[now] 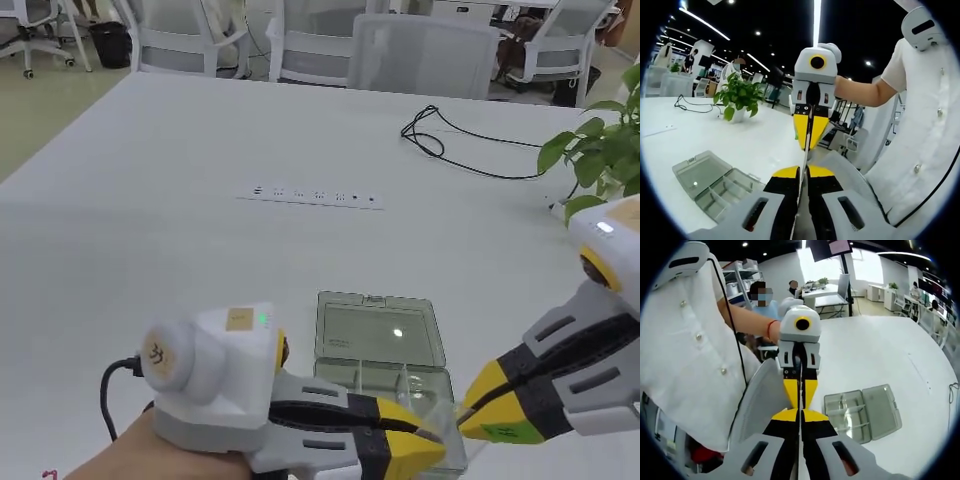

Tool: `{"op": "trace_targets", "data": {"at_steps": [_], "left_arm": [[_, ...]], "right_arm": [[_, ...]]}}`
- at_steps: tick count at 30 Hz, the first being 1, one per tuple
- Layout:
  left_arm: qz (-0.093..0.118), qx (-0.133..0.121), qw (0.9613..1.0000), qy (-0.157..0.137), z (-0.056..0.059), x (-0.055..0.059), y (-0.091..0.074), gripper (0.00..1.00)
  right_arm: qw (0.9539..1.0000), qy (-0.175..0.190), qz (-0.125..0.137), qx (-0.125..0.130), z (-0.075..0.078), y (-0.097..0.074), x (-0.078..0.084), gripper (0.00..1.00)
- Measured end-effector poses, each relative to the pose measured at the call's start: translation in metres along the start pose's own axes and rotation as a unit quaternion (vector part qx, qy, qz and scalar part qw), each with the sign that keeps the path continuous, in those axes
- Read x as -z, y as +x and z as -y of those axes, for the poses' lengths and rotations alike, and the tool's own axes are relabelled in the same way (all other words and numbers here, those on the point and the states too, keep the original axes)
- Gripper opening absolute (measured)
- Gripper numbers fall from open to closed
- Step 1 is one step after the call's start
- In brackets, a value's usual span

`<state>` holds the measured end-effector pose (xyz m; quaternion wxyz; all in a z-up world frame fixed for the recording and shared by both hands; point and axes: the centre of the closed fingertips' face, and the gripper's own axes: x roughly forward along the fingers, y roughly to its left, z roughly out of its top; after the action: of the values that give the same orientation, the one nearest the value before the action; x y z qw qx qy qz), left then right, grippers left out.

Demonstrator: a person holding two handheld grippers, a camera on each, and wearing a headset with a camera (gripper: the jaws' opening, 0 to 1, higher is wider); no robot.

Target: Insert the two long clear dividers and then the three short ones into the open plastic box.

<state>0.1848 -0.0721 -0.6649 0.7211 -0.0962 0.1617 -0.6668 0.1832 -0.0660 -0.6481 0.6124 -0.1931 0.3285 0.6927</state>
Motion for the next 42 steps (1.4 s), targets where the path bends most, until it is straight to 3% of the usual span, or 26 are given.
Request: {"op": "trace_targets", "data": {"at_steps": [15, 21, 28, 35, 42], "left_arm": [[-0.02, -0.047, 0.9987, 0.001, -0.015, 0.011, -0.013, 0.17], [-0.033, -0.07, 0.997, 0.006, -0.023, 0.017, -0.021, 0.25], [-0.043, -0.101, 0.9939, 0.004, -0.035, 0.024, -0.033, 0.35], [-0.064, -0.131, 0.9893, 0.009, -0.047, 0.036, -0.047, 0.45], [-0.071, -0.16, 0.9845, 0.006, -0.059, 0.044, -0.058, 0.59]], "right_arm": [[0.9996, -0.002, 0.006, 0.028, 0.012, -0.004, -0.002, 0.03], [0.9989, -0.001, 0.006, 0.047, 0.025, -0.007, 0.0, 0.03], [0.9983, -0.004, 0.001, 0.058, 0.039, -0.007, 0.005, 0.03], [0.9973, -0.009, -0.007, 0.073, 0.054, 0.003, 0.006, 0.03], [0.9962, -0.011, -0.011, 0.085, 0.072, 0.014, 0.009, 0.03]]}}
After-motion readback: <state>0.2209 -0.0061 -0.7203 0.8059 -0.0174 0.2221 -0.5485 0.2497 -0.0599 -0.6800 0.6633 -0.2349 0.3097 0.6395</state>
